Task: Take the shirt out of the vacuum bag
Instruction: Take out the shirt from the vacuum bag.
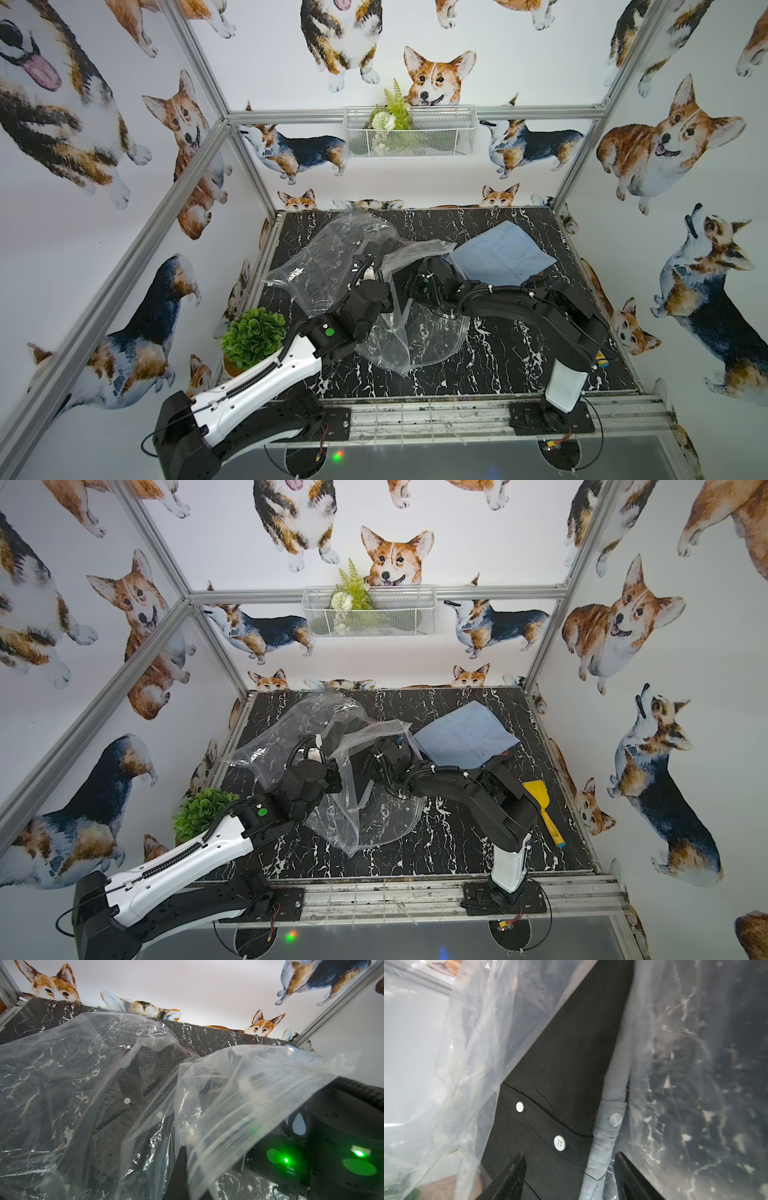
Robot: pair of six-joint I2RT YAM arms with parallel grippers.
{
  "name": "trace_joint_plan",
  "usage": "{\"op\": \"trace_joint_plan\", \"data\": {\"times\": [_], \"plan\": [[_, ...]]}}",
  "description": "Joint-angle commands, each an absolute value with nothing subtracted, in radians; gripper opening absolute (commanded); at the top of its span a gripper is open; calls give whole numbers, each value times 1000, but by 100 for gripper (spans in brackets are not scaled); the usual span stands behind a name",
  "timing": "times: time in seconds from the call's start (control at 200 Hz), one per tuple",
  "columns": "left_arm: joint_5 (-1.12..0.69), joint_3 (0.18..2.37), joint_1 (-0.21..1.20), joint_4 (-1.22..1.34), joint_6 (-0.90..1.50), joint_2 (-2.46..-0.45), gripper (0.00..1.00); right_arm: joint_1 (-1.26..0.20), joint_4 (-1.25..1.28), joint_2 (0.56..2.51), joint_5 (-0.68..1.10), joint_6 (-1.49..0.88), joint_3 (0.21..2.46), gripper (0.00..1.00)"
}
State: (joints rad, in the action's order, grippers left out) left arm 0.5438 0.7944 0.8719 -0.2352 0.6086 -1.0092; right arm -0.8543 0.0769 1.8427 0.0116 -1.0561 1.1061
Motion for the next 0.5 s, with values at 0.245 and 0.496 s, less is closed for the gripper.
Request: {"op": "trace_joint_plan", "data": {"times": [0.245, 0.496], "plan": [[546, 785, 871, -254, 605, -997, 0, -846, 93, 1942, 32, -1076, 1194, 69], [553, 769, 871, -272, 596, -973, 0, -827, 104, 1949, 9, -1057, 1174, 69]]}}
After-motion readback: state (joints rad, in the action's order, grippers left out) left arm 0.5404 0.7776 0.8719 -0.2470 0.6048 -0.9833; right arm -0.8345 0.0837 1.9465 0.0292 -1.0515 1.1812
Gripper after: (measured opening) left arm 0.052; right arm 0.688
